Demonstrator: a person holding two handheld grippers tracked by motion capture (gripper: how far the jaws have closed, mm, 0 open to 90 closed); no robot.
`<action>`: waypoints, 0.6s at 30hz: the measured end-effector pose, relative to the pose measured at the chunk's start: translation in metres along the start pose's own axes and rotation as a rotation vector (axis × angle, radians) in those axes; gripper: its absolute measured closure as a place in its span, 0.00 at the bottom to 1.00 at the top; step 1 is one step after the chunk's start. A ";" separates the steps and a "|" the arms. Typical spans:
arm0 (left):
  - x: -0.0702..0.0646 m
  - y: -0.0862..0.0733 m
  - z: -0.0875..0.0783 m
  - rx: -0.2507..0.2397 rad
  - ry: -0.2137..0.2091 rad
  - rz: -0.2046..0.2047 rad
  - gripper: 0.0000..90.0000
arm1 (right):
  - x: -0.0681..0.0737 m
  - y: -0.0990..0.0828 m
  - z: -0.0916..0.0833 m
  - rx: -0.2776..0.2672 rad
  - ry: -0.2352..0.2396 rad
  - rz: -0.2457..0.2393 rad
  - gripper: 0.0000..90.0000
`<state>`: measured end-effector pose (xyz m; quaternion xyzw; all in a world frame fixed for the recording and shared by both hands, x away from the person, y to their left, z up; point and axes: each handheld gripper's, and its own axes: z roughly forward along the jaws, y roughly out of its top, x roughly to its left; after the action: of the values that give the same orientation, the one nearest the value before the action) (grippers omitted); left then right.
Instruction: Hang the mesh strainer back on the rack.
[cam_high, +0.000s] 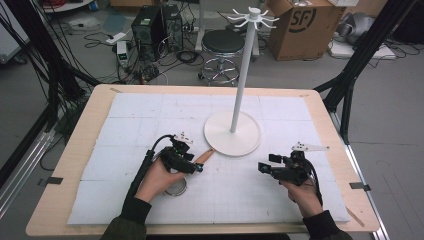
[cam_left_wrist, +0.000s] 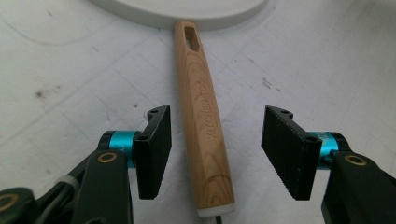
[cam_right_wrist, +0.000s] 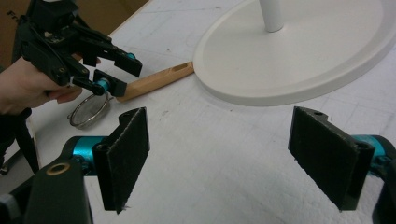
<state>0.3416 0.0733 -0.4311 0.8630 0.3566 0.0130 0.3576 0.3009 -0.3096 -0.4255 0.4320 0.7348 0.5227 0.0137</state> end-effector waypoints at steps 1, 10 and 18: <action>0.000 0.000 0.001 0.011 0.012 -0.002 0.49 | 0.000 0.000 0.000 -0.003 -0.002 -0.003 0.22; -0.006 -0.001 0.007 0.048 0.026 0.036 0.47 | -0.002 -0.001 -0.004 -0.015 -0.016 -0.001 0.22; -0.020 -0.001 0.010 0.081 0.146 0.141 0.57 | -0.001 -0.001 -0.002 -0.012 -0.026 -0.006 0.22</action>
<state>0.3288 0.0549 -0.4349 0.8965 0.3201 0.0866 0.2938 0.3000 -0.3120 -0.4257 0.4365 0.7327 0.5213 0.0274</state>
